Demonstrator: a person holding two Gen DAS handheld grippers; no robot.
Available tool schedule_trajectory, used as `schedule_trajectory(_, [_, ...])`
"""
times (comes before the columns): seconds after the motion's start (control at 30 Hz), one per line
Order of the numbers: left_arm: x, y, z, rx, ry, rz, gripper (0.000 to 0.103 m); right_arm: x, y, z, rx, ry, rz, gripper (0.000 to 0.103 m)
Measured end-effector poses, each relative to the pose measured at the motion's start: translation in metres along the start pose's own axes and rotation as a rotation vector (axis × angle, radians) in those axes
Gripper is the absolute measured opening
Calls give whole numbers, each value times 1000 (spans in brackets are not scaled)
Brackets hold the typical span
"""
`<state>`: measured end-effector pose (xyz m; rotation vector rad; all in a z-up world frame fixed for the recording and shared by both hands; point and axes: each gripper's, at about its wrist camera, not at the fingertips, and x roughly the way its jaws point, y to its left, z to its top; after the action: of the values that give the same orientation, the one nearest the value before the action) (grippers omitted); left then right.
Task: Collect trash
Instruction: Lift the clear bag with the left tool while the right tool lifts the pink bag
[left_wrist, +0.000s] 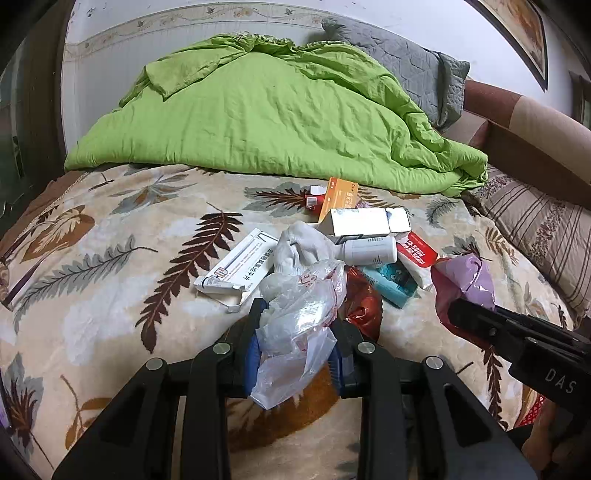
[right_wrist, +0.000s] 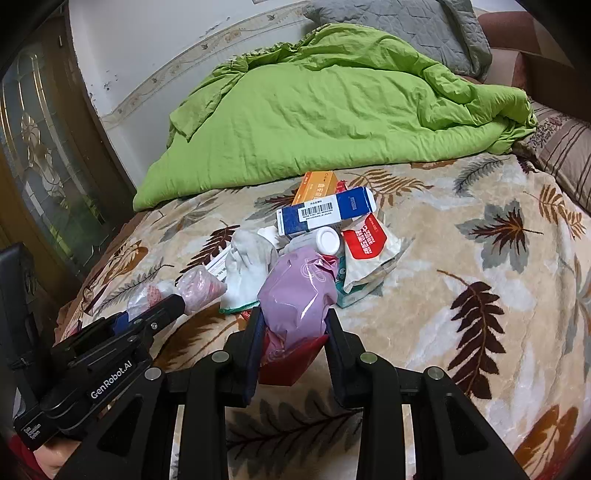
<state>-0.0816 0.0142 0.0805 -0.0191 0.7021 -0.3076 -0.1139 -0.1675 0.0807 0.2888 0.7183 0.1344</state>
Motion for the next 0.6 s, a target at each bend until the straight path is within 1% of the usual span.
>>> schedule_trajectory(0.6, [2, 0, 1, -2, 3, -4, 29, 4, 1, 0, 8, 11, 3, 34])
